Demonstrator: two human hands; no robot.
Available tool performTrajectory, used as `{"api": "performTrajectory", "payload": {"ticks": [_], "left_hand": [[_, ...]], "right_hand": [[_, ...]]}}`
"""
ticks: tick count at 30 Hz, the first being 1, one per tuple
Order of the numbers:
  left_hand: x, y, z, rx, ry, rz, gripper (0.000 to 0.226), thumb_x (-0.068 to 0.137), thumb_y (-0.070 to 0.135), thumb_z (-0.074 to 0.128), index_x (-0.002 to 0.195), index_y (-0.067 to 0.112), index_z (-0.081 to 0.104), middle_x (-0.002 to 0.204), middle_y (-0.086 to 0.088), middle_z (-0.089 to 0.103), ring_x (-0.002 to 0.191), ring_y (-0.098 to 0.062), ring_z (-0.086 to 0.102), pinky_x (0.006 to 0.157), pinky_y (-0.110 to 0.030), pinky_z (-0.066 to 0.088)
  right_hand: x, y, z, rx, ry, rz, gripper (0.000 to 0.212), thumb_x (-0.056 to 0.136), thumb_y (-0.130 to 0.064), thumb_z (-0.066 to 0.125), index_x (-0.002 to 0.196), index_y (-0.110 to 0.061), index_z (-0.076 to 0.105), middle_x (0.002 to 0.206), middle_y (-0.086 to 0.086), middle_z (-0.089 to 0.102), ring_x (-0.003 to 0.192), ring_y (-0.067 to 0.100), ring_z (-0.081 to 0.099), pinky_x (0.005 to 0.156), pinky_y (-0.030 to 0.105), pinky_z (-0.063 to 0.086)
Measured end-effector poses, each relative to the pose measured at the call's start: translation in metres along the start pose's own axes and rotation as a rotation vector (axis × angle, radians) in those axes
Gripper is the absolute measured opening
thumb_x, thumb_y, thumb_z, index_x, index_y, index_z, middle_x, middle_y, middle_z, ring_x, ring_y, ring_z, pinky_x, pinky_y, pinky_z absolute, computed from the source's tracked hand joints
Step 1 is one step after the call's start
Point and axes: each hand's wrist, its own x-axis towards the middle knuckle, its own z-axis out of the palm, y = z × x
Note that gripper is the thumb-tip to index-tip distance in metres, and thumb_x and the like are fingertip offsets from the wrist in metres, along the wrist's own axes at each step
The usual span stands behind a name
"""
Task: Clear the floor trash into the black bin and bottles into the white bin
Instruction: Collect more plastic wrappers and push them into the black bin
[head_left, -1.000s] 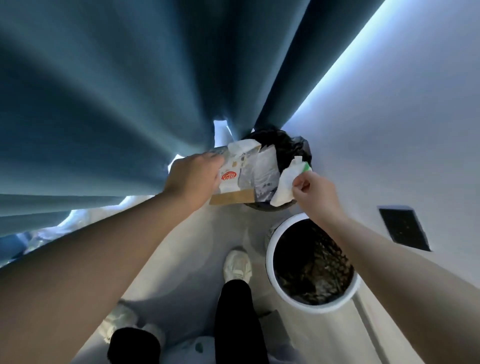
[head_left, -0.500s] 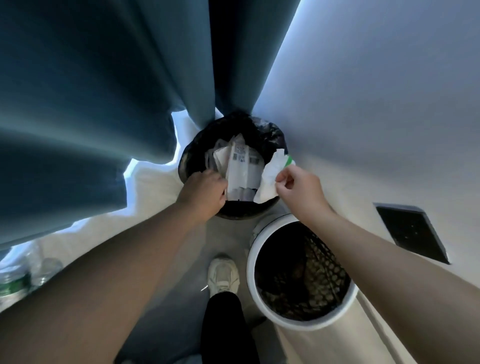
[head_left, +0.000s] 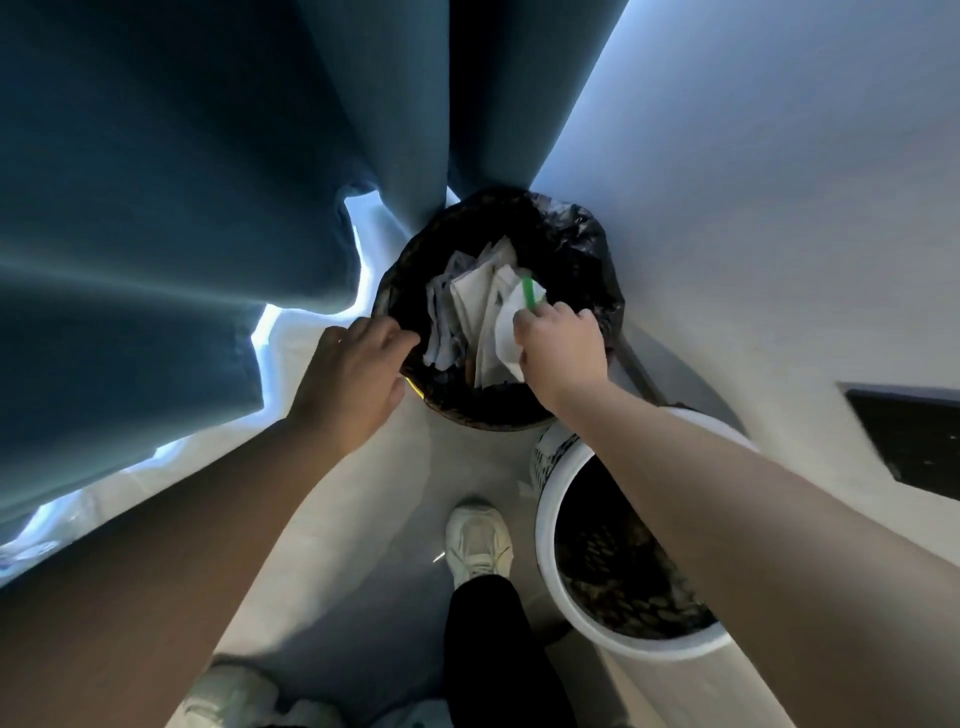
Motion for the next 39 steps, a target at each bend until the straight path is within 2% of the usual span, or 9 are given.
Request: {"api": "performTrajectory", "payload": {"ticks": [7, 13, 18, 23, 27, 30, 33, 36, 39], "left_hand": [[0.011, -0.024, 0.026, -0.19, 0.068, 0.062, 0.018, 0.078, 0.011, 0.073, 0.095, 0.015, 0.071, 0.091, -0.005, 0.059, 0.084, -0.03, 0.06, 0.072, -0.037, 0.045], [-0.003, -0.035, 0.017, -0.276, 0.138, 0.097, 0.009, 0.086, 0.012, 0.062, 0.088, 0.014, 0.07, 0.087, -0.002, 0.06, 0.079, -0.024, 0.058, 0.073, -0.034, 0.042], [-0.032, -0.062, 0.01, -0.119, 0.164, 0.158, 0.01, 0.078, 0.002, 0.069, 0.082, 0.011, 0.07, 0.082, -0.006, 0.058, 0.071, -0.029, 0.056, 0.067, -0.036, 0.041], [-0.016, -0.055, 0.038, 0.097, 0.006, 0.099, 0.029, 0.051, -0.014, 0.071, 0.065, 0.01, 0.063, 0.066, -0.008, 0.05, 0.057, -0.03, 0.05, 0.056, -0.034, 0.037], [0.004, -0.032, 0.061, -0.076, -0.065, -0.2, 0.023, 0.078, -0.005, 0.055, 0.094, 0.007, 0.067, 0.093, -0.014, 0.059, 0.083, -0.036, 0.056, 0.066, -0.036, 0.04], [0.005, -0.02, 0.052, -0.655, -0.164, -0.666, 0.034, 0.09, 0.006, 0.043, 0.119, 0.009, 0.062, 0.118, -0.014, 0.062, 0.106, -0.036, 0.058, 0.086, -0.039, 0.049], [-0.008, -0.005, 0.034, -1.208, -0.176, -1.106, 0.038, 0.093, 0.038, 0.044, 0.114, 0.009, 0.058, 0.111, -0.011, 0.066, 0.096, -0.03, 0.065, 0.086, -0.04, 0.049], [-0.018, 0.013, 0.023, -1.362, -0.331, -1.157, 0.065, 0.078, 0.072, 0.051, 0.11, 0.016, 0.055, 0.101, 0.0, 0.065, 0.09, -0.02, 0.066, 0.081, -0.039, 0.05], [-0.014, 0.026, 0.031, -1.282, -0.298, -1.099, 0.049, 0.078, 0.057, 0.066, 0.101, 0.014, 0.065, 0.102, -0.001, 0.07, 0.085, -0.015, 0.067, 0.06, -0.027, 0.043]], "right_hand": [[0.033, -0.024, 0.062, 0.121, -0.337, -0.061, 0.039, 0.093, -0.018, 0.054, 0.13, -0.014, 0.042, 0.133, 0.007, 0.047, 0.121, 0.031, 0.046, 0.078, 0.039, 0.044], [0.03, -0.013, 0.063, 0.184, -0.402, 0.039, 0.051, 0.092, -0.031, 0.056, 0.138, -0.016, 0.038, 0.139, 0.01, 0.045, 0.124, 0.031, 0.048, 0.093, 0.043, 0.048], [0.024, -0.01, 0.061, 0.127, -0.414, 0.02, 0.055, 0.093, -0.032, 0.053, 0.142, -0.017, 0.034, 0.146, 0.007, 0.037, 0.138, 0.028, 0.03, 0.096, 0.046, 0.041], [0.032, -0.012, 0.078, 0.084, -0.438, 0.001, 0.058, 0.095, -0.038, 0.049, 0.147, -0.019, 0.029, 0.157, 0.003, 0.024, 0.147, 0.026, 0.013, 0.106, 0.051, 0.035], [0.036, -0.014, 0.083, 0.068, -0.437, 0.007, 0.058, 0.096, -0.041, 0.047, 0.147, -0.021, 0.031, 0.157, 0.002, 0.023, 0.147, 0.027, 0.013, 0.107, 0.053, 0.034], [0.032, -0.016, 0.077, 0.079, -0.438, 0.004, 0.054, 0.095, -0.039, 0.045, 0.145, -0.021, 0.034, 0.152, 0.003, 0.03, 0.143, 0.03, 0.019, 0.104, 0.054, 0.037], [0.022, -0.019, 0.066, 0.096, -0.441, -0.004, 0.054, 0.095, -0.037, 0.043, 0.145, -0.021, 0.033, 0.147, 0.002, 0.035, 0.139, 0.029, 0.026, 0.102, 0.052, 0.039], [0.01, -0.022, 0.058, 0.091, -0.429, -0.013, 0.055, 0.096, -0.037, 0.043, 0.148, -0.021, 0.03, 0.148, 0.002, 0.034, 0.137, 0.028, 0.028, 0.098, 0.048, 0.04], [0.003, -0.02, 0.057, 0.088, -0.418, -0.023, 0.056, 0.097, -0.036, 0.042, 0.149, -0.021, 0.028, 0.151, 0.003, 0.031, 0.138, 0.027, 0.026, 0.099, 0.047, 0.04]]}}
